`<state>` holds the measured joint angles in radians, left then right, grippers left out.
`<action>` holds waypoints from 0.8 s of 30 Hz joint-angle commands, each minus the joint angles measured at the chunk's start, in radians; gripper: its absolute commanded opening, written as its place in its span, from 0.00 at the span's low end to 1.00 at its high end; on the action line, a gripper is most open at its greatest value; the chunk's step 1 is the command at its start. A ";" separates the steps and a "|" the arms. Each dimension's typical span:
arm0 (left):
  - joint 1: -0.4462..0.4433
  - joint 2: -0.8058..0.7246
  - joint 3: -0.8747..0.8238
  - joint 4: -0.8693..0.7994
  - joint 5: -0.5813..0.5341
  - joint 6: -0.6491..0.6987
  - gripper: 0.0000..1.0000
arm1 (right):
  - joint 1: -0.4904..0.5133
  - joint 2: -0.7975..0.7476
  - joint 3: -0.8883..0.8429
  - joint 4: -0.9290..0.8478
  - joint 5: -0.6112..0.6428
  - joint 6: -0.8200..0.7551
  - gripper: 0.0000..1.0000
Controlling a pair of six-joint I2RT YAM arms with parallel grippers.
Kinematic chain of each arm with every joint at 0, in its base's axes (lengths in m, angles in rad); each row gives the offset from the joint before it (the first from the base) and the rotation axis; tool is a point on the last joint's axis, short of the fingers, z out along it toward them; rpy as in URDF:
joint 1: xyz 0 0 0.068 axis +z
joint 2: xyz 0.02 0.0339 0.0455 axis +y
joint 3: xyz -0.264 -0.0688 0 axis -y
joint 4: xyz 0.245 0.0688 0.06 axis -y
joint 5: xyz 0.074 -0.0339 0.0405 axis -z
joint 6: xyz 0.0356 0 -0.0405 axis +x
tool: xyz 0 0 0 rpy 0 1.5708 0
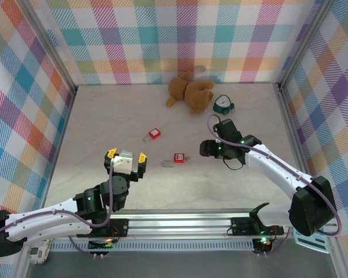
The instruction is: Unlock with the key
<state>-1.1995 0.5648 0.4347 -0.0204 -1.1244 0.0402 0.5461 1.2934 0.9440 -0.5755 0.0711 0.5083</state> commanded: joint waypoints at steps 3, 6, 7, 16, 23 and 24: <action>0.016 0.019 0.034 -0.155 0.031 -0.245 0.88 | -0.009 0.087 0.094 -0.103 0.170 -0.109 0.53; 0.018 0.039 0.037 -0.221 0.084 -0.364 0.88 | -0.021 0.171 0.137 -0.089 0.197 -0.140 0.39; 0.018 0.046 0.038 -0.242 0.108 -0.402 0.88 | -0.025 0.212 0.167 -0.089 0.208 -0.154 0.34; 0.019 0.065 -0.030 -0.319 0.243 -0.658 0.88 | -0.100 0.539 0.384 -0.099 0.144 -0.275 0.47; 0.019 0.058 -0.055 -0.306 0.275 -0.665 0.87 | -0.130 0.675 0.469 -0.122 0.052 -0.275 0.47; 0.019 0.058 -0.055 -0.303 0.273 -0.659 0.88 | -0.130 0.679 0.467 -0.126 0.034 -0.268 0.45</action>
<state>-1.1923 0.6365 0.3874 -0.3237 -0.8635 -0.5892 0.4141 1.9617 1.3815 -0.6617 0.1772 0.2451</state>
